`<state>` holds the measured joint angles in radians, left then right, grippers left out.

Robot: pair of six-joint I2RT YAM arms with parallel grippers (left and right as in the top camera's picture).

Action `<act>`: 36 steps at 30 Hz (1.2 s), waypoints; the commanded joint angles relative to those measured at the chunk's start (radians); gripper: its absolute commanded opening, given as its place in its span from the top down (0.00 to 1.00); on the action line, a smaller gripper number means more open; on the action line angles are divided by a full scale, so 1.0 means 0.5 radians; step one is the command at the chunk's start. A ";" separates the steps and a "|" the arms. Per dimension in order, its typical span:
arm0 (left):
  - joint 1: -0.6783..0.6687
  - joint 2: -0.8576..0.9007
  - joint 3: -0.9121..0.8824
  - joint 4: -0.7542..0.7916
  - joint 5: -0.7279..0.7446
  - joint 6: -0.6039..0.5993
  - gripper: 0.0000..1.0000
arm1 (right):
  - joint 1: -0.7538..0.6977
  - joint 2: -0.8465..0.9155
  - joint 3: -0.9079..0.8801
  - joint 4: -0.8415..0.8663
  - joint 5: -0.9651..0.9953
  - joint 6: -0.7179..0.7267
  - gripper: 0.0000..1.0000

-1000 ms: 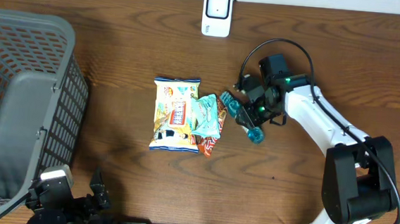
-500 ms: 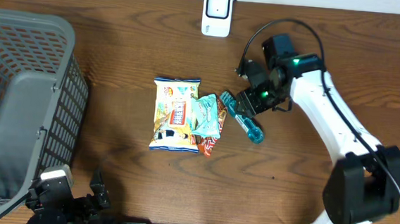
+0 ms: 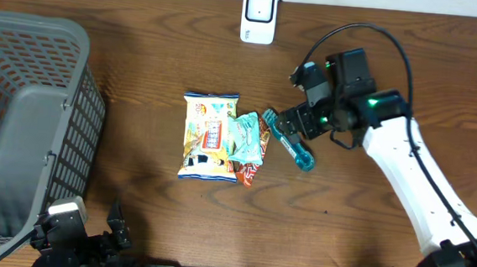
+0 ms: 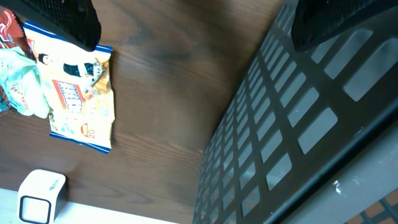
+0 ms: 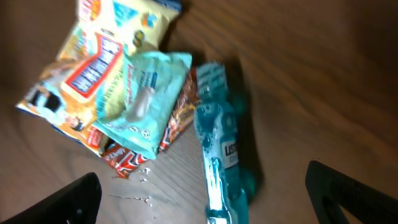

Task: Scan the item barcode
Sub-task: 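Lift the mouthwash bottle and rotate it upright with the right gripper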

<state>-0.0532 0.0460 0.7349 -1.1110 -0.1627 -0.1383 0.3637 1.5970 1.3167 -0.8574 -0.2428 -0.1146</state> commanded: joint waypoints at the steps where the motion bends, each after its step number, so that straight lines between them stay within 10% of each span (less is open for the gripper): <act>1: 0.007 0.000 0.009 0.005 -0.005 -0.019 0.02 | 0.111 0.076 -0.026 -0.068 0.284 0.093 0.01; 7: 0.007 0.000 0.009 0.005 -0.005 -0.019 0.02 | 0.183 0.028 -0.176 -0.045 0.349 0.174 0.01; 16: 0.007 0.000 0.009 0.005 -0.005 -0.019 0.02 | 0.193 -0.038 -0.953 1.068 0.468 0.348 0.01; 28: 0.007 0.000 0.009 0.005 -0.005 -0.019 0.02 | 0.153 -0.039 -1.242 1.284 0.680 0.482 0.01; 36: 0.007 0.000 0.009 0.005 -0.005 -0.019 0.02 | 0.134 0.008 -1.352 1.395 0.684 0.375 0.72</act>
<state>-0.0532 0.0460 0.7349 -1.1110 -0.1627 -0.1387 0.4393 1.5902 0.6605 -0.1623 0.0685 0.0956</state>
